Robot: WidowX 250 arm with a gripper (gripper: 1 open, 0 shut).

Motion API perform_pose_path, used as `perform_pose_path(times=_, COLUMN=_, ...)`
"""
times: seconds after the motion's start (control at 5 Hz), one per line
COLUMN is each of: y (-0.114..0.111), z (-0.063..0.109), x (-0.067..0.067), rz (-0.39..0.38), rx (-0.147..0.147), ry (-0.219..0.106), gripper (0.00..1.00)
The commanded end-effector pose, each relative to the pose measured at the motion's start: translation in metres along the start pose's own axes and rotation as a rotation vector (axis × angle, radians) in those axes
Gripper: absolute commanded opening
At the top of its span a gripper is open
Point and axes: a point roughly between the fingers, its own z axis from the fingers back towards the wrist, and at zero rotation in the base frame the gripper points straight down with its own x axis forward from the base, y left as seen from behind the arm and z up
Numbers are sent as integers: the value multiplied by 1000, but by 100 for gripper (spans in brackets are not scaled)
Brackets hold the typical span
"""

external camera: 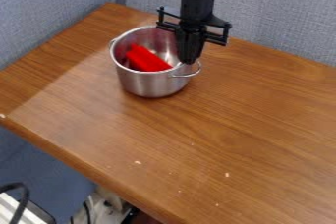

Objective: Move the red object from the metal pot to the table

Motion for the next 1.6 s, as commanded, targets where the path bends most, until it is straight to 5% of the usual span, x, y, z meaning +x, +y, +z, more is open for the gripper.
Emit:
perform_pose_path(times=0.0, y=-6, z=12, x=8, rz=-13, rx=-2, ry=-49, gripper=0)
perform_pose_path(times=1.0, y=-17, z=15, x=14, rz=-32, rx=-17, ry=-68, gripper=0)
perform_pose_path(times=1.4, y=-16, z=30, x=10, rz=-38, rx=11, ry=-124, gripper=0)
